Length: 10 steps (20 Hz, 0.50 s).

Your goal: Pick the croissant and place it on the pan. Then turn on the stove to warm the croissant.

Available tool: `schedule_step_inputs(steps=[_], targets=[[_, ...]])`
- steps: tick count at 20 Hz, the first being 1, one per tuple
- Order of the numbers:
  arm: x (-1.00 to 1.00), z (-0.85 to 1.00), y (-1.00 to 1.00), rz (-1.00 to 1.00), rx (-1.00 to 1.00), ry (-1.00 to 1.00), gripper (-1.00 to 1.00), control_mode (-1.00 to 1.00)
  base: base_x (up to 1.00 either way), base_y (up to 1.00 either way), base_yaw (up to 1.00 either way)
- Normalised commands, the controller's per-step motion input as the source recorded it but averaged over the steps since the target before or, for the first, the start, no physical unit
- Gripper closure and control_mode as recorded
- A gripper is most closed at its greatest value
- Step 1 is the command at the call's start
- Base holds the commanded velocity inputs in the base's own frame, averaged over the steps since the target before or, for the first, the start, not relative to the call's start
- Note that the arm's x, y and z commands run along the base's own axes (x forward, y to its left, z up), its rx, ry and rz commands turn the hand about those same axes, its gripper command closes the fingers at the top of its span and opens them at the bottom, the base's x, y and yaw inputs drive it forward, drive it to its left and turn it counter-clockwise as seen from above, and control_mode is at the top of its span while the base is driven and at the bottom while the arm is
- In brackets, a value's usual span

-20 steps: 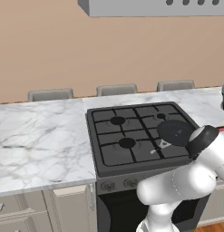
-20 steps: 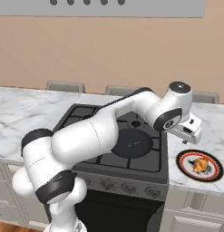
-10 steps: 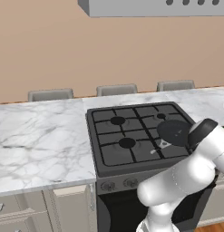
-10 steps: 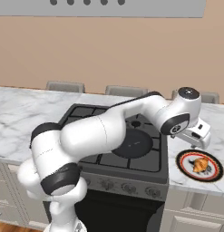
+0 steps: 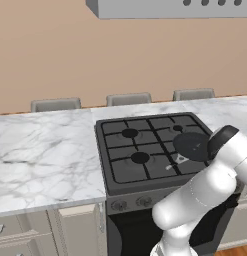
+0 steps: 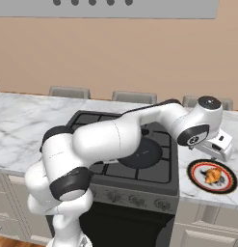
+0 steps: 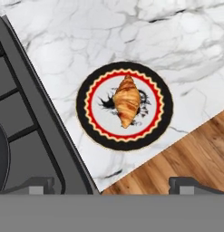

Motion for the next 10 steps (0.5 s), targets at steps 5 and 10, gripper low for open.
schedule_step_inputs(steps=[5, 10], targets=[[0.01, -0.07, -0.11, 0.00, 0.02, 0.00, -1.00, -1.00, 0.00, 0.00, 0.00], [0.06, -0.08, -0.04, 0.00, 0.03, 0.06, -1.00, -1.00, 0.00, 0.00, 0.00]])
